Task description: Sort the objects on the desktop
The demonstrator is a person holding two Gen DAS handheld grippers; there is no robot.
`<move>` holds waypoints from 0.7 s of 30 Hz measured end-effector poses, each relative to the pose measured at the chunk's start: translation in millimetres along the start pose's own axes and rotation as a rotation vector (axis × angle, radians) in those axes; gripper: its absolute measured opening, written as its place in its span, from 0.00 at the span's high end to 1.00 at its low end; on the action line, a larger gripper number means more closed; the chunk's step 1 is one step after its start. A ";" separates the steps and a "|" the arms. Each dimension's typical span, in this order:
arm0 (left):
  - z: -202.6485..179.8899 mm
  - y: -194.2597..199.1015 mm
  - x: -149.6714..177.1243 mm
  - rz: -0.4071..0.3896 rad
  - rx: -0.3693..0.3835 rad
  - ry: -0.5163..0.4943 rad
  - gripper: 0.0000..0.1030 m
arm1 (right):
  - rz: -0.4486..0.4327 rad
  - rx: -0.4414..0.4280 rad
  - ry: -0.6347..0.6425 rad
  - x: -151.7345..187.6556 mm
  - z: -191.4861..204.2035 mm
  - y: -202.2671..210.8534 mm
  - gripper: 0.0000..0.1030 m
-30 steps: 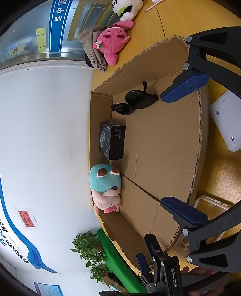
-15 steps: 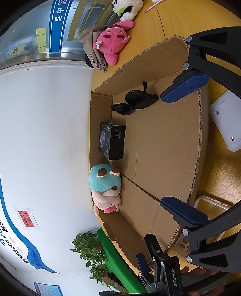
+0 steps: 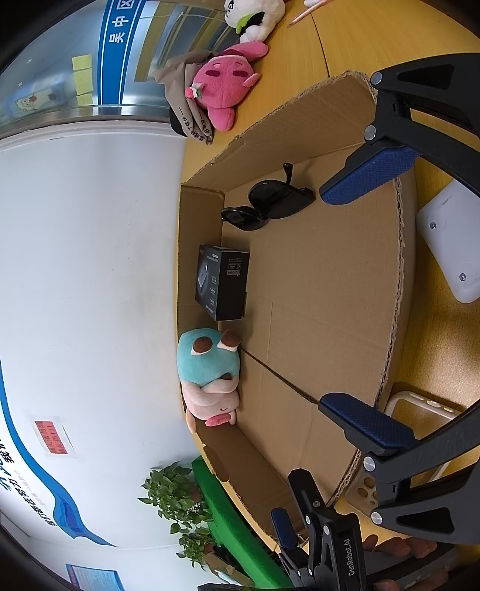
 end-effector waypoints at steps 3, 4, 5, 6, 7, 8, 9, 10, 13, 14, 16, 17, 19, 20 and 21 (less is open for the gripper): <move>0.5 -0.3 -0.1 0.001 0.001 -0.001 0.00 | 0.003 0.005 -0.001 0.0 -0.6 -1.4 0.00; 0.5 -0.1 0.0 0.001 0.001 -0.001 0.00 | 0.004 0.005 -0.001 0.2 -1.1 -1.4 0.00; 0.5 0.2 0.3 0.002 0.001 -0.002 0.00 | 0.005 0.005 0.000 0.1 -1.1 -1.9 0.00; 0.6 0.4 0.5 0.002 0.001 -0.003 0.00 | 0.006 0.007 -0.001 -0.1 -0.9 -2.2 0.00; 1.0 0.0 0.2 0.002 0.002 -0.003 0.00 | 0.007 0.010 -0.002 0.0 -0.3 -2.2 0.00; 1.0 0.1 0.2 0.002 0.002 -0.004 0.00 | 0.007 0.010 -0.002 0.2 -0.5 -2.1 0.00; 0.8 0.3 0.1 0.002 0.001 -0.004 0.00 | 0.007 0.009 -0.002 0.2 -0.5 -2.4 0.00; 0.8 0.3 0.1 0.001 0.000 -0.004 0.00 | 0.007 0.009 -0.002 0.3 -0.4 -2.6 0.00; 1.0 4.1 0.4 -0.002 -0.004 -0.009 0.01 | 0.007 0.007 -0.004 0.3 -0.1 -2.1 0.00; 1.6 7.1 -0.7 0.006 -0.009 -0.010 0.01 | 0.007 0.007 -0.005 0.3 0.2 -1.8 0.00; 3.4 17.3 -2.3 0.004 -0.024 -0.013 0.01 | 0.004 0.007 -0.003 0.1 0.6 -1.3 0.00; 5.4 25.3 -2.2 0.002 -0.030 -0.009 0.01 | 0.002 0.005 0.002 -0.1 1.0 -1.1 0.00; 11.8 40.3 -1.5 0.010 -0.018 0.009 0.01 | 0.014 0.005 0.016 -1.1 2.3 -1.1 0.00; 15.4 48.0 -0.4 0.015 -0.012 0.016 0.01 | 0.020 0.009 0.024 -3.4 3.6 2.1 0.00; 19.5 55.7 1.3 0.019 -0.010 0.020 0.01 | 0.016 0.012 0.030 -5.7 4.9 7.1 0.00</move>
Point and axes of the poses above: each gripper's, at about its wrist camera, not at the fingertips, and y roughly against the way its jaws point, z to its left, x to its underside, the point moved 1 cm from there along -y, roughly the way its jaws point, and after that the axes turned 12 degrees about -x, right-handed, at the moved point
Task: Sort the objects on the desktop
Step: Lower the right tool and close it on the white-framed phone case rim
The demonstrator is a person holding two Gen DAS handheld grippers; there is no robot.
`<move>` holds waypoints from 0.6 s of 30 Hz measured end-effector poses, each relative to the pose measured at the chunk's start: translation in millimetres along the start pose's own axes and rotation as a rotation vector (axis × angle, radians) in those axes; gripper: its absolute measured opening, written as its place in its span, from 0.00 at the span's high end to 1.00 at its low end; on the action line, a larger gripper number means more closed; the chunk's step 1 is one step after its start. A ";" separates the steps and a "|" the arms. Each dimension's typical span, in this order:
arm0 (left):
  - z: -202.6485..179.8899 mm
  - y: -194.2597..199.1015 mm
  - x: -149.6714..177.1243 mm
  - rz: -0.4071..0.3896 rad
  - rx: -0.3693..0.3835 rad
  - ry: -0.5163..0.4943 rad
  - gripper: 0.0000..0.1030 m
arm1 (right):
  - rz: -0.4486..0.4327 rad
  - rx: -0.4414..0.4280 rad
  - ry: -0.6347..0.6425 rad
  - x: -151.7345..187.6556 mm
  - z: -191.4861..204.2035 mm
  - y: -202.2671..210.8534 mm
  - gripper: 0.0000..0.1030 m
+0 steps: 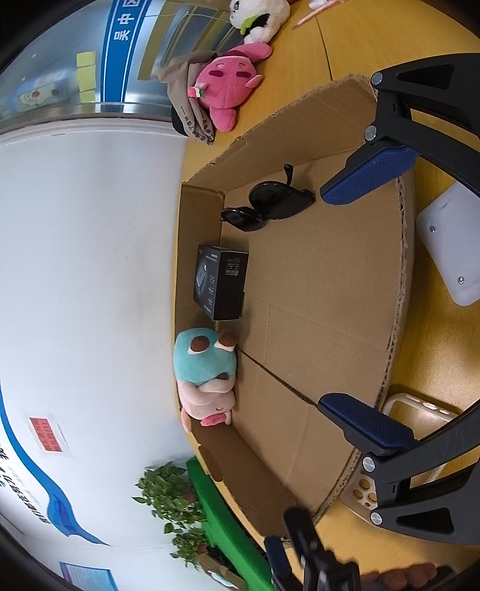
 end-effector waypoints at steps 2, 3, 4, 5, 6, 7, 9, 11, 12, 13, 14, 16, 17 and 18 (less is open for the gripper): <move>10.4 13.0 5.9 0.017 -0.002 0.011 0.01 | -0.027 -0.003 0.015 -5.0 4.3 15.6 0.00; 14.7 15.9 8.9 0.030 -0.003 0.017 0.01 | -0.042 -0.015 0.013 -6.9 7.3 25.6 0.00; 19.7 17.3 13.1 0.050 0.000 0.026 0.01 | -0.052 -0.034 0.008 -7.5 10.4 35.3 0.00; 23.8 16.9 17.3 0.069 0.009 0.036 0.01 | -0.058 -0.057 0.001 -6.4 14.4 45.0 0.00; 26.3 15.2 20.9 0.085 0.022 0.044 0.01 | -0.053 -0.077 -0.006 -3.8 18.6 52.3 0.00; 27.9 11.4 24.9 0.105 0.038 0.050 0.01 | -0.039 -0.091 -0.013 -0.1 22.9 56.3 0.00; 25.1 0.5 30.9 0.154 0.054 0.048 0.01 | 0.030 -0.109 -0.033 11.0 31.5 52.6 0.00; 18.6 -16.4 37.3 0.215 0.065 0.028 0.01 | 0.109 -0.121 -0.057 24.1 37.4 38.1 0.00; 16.1 -23.3 40.6 0.242 0.067 0.022 0.04 | 0.154 -0.116 -0.070 30.1 39.1 28.6 0.01; 13.8 -30.5 44.3 0.272 0.071 0.017 0.12 | 0.193 -0.116 -0.090 34.6 39.9 19.6 0.02; 12.3 -37.2 47.7 0.300 0.075 0.017 0.18 | 0.224 -0.129 -0.118 38.4 39.8 11.1 0.06; 11.3 -43.1 52.1 0.321 0.069 0.024 0.31 | 0.267 -0.146 -0.156 43.0 40.2 -1.5 0.14; 10.4 -42.9 52.5 0.317 0.063 0.022 0.32 | 0.279 -0.144 -0.157 43.9 41.4 -6.5 0.15; 9.5 -43.1 52.6 0.319 0.061 0.020 0.32 | 0.286 -0.139 -0.148 44.3 43.1 -10.4 0.17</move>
Point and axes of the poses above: each gripper's, at about its wrist camera, not at the fingertips, and y roughly against the way its jaws point, z to its left, x to its underside, the point moved 1 cm from there along -y, roughly the way its jaws point, and after that the axes turned 12 degrees about -x, right-handed, at the moved point
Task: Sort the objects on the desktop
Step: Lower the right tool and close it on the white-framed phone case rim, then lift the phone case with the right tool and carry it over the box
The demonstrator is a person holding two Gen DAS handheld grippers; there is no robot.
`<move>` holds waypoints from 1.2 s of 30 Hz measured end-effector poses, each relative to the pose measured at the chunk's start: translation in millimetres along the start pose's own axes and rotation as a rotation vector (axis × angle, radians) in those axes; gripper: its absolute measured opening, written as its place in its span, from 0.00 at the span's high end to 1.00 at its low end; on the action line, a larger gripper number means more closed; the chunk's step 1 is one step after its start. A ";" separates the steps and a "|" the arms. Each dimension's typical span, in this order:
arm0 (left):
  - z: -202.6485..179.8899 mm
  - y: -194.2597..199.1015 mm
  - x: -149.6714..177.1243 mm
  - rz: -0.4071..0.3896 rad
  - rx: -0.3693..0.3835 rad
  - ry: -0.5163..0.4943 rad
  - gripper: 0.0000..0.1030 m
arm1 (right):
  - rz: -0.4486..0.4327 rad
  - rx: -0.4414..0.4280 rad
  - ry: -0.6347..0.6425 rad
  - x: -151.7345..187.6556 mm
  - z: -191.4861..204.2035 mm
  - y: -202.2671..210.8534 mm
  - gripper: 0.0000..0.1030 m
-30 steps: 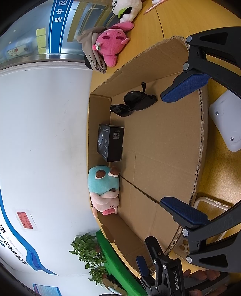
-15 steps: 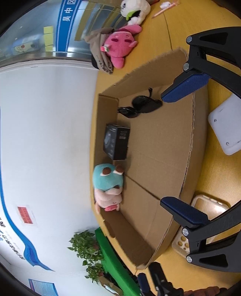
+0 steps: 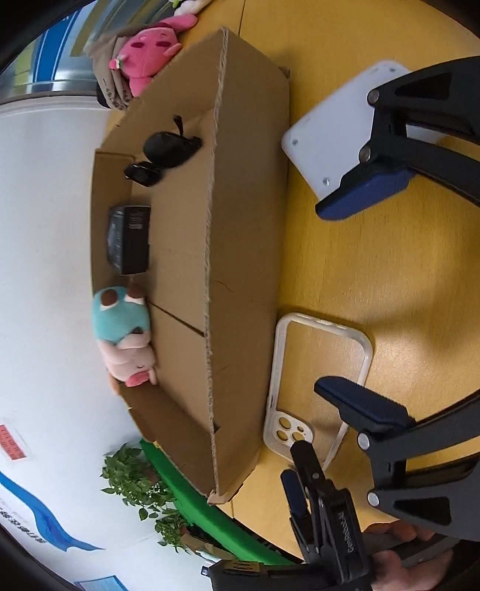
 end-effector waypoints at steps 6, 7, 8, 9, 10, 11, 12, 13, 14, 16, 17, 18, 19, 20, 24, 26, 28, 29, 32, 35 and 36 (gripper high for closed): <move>0.7 0.7 3.0 -0.014 -0.039 -0.007 0.77 | 0.053 0.028 0.052 6.0 3.5 -20.3 0.45; 2.4 1.2 4.1 -0.019 -0.034 -0.001 0.81 | 0.052 0.043 0.064 7.2 4.3 -20.8 0.50; 3.9 1.7 5.1 -0.021 -0.025 0.008 0.83 | 0.052 0.050 0.069 8.1 4.4 -21.1 0.51; 4.1 1.9 5.9 -0.023 -0.012 0.013 0.89 | 0.052 0.049 0.072 8.2 4.7 -21.2 0.53; 3.7 0.8 4.8 -0.022 -0.004 0.012 0.92 | 0.053 0.050 0.079 8.2 5.8 -22.0 0.58; 2.6 0.7 4.6 -0.023 -0.008 0.009 0.92 | 0.058 0.049 0.094 8.3 8.2 -23.5 0.63; 1.1 1.0 4.6 -0.025 -0.017 0.003 0.92 | 0.064 0.038 0.107 8.1 11.3 -24.1 0.74; 0.2 1.5 4.8 -0.027 -0.023 0.000 0.92 | 0.069 0.027 0.115 7.6 14.4 -24.7 0.84; 0.0 1.9 5.0 -0.028 -0.024 0.001 0.93 | 0.071 0.020 0.127 8.2 17.9 -26.1 0.87; 1.9 2.9 5.7 -0.029 -0.017 0.011 0.94 | 0.067 0.022 0.143 10.5 22.4 -25.4 0.91; 3.0 3.6 6.6 -0.029 -0.011 0.016 0.94 | 0.065 0.022 0.142 11.2 23.1 -24.8 0.91; 3.6 4.6 7.6 -0.027 -0.007 0.021 0.94 | 0.066 0.014 0.133 11.1 22.5 -23.9 0.92; 3.6 6.0 8.4 -0.028 -0.005 0.022 0.94 | 0.067 0.004 0.124 10.9 21.3 -23.0 0.92; 2.8 9.3 9.3 -0.037 -0.004 0.020 0.94 | 0.067 -0.005 0.117 11.1 20.1 -21.7 0.92; 1.3 26.1 4.5 -0.080 -0.010 0.019 0.94 | 0.033 -0.039 0.086 13.0 19.2 -8.8 0.92; 2.7 39.5 -3.3 -0.114 0.004 0.028 0.94 | 0.007 -0.049 0.094 8.1 23.8 2.7 0.92; 1.9 52.6 -11.4 -0.147 0.014 0.030 0.94 | -0.032 -0.052 0.105 0.3 28.3 17.0 0.92; 0.4 60.0 -16.1 -0.166 0.015 0.025 0.94 | -0.051 -0.053 0.107 -3.8 29.7 23.9 0.92; -3.2 78.7 -29.6 -0.218 0.019 0.012 0.94 | -0.088 -0.058 0.108 -15.4 33.1 39.0 0.92; -6.4 90.2 -42.5 -0.247 0.027 -0.002 0.94 | -0.126 -0.057 0.125 -26.6 36.5 49.6 0.92; -7.8 93.4 -46.8 -0.256 0.027 -0.009 0.94 | -0.137 -0.060 0.124 -31.0 36.8 53.8 0.92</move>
Point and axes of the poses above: each gripper's, at about its wrist camera, not at the fingertips, and y roughly against the way its jaws point, z to its left, x to its underside, the point moved 1 cm from there along -y, roughly the way its jaws point, and after that the axes turned 12 degrees about -x, right-handed, at the moved point
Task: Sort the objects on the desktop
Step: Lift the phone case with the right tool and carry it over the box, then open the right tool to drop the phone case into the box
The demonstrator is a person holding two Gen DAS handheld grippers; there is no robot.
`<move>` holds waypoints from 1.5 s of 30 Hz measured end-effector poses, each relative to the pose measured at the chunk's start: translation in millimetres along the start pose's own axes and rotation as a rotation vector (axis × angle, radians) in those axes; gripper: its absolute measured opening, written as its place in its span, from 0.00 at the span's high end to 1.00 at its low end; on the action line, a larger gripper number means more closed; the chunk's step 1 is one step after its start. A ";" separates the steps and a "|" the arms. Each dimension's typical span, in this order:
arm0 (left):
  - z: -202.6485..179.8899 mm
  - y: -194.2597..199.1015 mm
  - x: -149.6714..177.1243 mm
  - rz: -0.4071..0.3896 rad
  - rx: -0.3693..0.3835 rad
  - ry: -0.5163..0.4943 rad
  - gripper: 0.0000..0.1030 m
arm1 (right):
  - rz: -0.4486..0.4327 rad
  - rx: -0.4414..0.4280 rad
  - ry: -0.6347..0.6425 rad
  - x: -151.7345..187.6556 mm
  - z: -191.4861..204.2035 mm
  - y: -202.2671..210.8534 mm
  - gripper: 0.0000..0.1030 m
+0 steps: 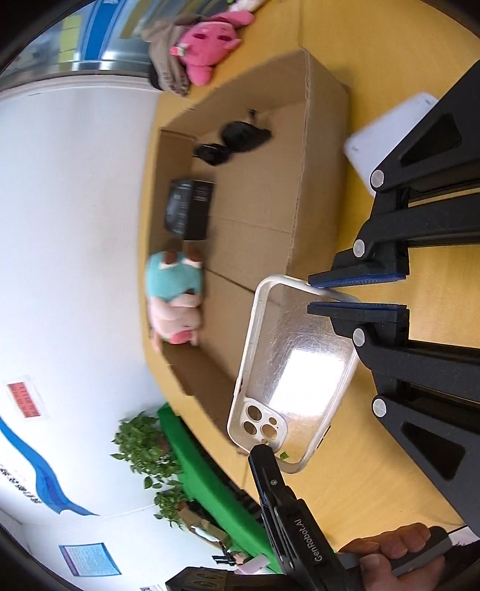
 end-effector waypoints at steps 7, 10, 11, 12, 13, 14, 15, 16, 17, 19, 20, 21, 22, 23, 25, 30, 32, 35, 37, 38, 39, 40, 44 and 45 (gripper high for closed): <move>-9.4 8.3 -31.3 -0.056 0.020 -0.010 0.94 | -0.057 0.025 0.022 -29.2 -0.9 18.6 0.92; -10.5 5.8 -43.4 -0.068 0.026 -0.008 0.94 | -0.070 0.033 0.034 -41.5 -2.5 20.5 0.92; -10.4 4.8 -47.2 -0.072 0.025 -0.009 0.94 | -0.075 0.034 0.038 -47.1 -3.1 20.0 0.92; -10.0 3.1 -52.0 -0.075 0.023 -0.010 0.94 | -0.079 0.032 0.039 -51.6 -4.2 19.7 0.92; -9.3 1.6 -56.2 -0.077 0.020 -0.008 0.94 | -0.082 0.031 0.043 -56.0 -4.8 18.7 0.92; -9.0 0.2 -60.3 -0.081 0.016 -0.008 0.94 | -0.085 0.035 0.052 -60.8 -4.4 17.1 0.92; -8.6 -1.5 -64.1 -0.086 0.010 -0.007 0.94 | -0.085 0.038 0.060 -65.1 -4.2 14.8 0.92; -7.8 -4.1 -68.4 -0.089 0.007 -0.007 0.94 | -0.084 0.039 0.067 -69.3 -4.0 12.1 0.92; -6.9 -7.1 -72.6 -0.092 0.007 -0.007 0.94 | -0.081 0.042 0.074 -73.8 -4.4 7.7 0.92; -3.3 -16.5 -82.2 -0.092 0.002 -0.005 0.94 | -0.071 0.037 0.083 -83.2 -8.5 -3.3 0.92; -1.0 -22.5 -86.5 -0.089 0.000 -0.003 0.94 | -0.064 0.033 0.087 -87.5 -10.7 -9.7 0.92; 2.5 -32.7 -92.4 -0.078 -0.007 0.002 0.94 | -0.054 0.031 0.094 -93.2 -12.9 -19.1 0.92; 5.9 -42.1 -96.7 -0.066 -0.013 0.006 0.94 | -0.045 0.027 0.096 -97.1 -15.5 -27.3 0.92; 9.8 -53.6 -101.3 -0.049 -0.019 0.011 0.94 | -0.029 0.020 0.093 -101.9 -18.5 -38.1 0.92; 16.6 -76.5 -107.5 -0.004 -0.032 0.015 0.94 | 0.009 0.010 0.085 -109.6 -25.7 -61.9 0.92; 35.7 -142.0 -109.1 0.164 -0.061 0.027 0.94 | 0.202 -0.044 -0.014 -115.5 -53.9 -140.5 0.91; 40.9 -162.5 -103.6 0.231 -0.076 0.025 0.94 | 0.276 -0.064 -0.067 -112.5 -64.1 -166.2 0.91; 47.0 -179.9 -92.1 0.313 -0.084 0.042 0.94 | 0.369 -0.079 -0.148 -107.3 -76.3 -193.7 0.91; 49.0 -187.8 -86.5 0.348 -0.098 0.044 0.94 | 0.392 -0.071 -0.156 -109.5 -78.0 -200.1 0.91; 50.3 -192.3 -83.2 0.371 -0.094 0.053 0.94 | 0.391 -0.068 -0.164 -111.8 -79.0 -200.7 0.91; 50.8 -194.5 -81.7 0.382 -0.101 0.057 0.93 | 0.385 -0.063 -0.176 -114.0 -80.7 -200.9 0.90; 50.2 -193.7 -81.7 0.380 -0.113 0.055 0.92 | 0.379 -0.059 -0.191 -115.1 -82.3 -200.8 0.90; 49.1 -182.7 -83.6 0.371 -0.094 0.062 0.62 | 0.345 -0.028 -0.211 -109.4 -79.7 -185.4 0.47; 49.8 -175.7 -84.0 0.350 -0.099 0.056 0.58 | 0.322 -0.018 -0.195 -108.6 -77.1 -176.7 0.35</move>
Point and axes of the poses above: each gripper's, at about its wrist camera, not at the fingertips, and y roughly against the way its jaws point, z to its left, x to its underside, the point moved 1 cm from there along -y, roughly the way its jaws point, and after that the axes turned 12 degrees about -x, right-handed, at the moved point
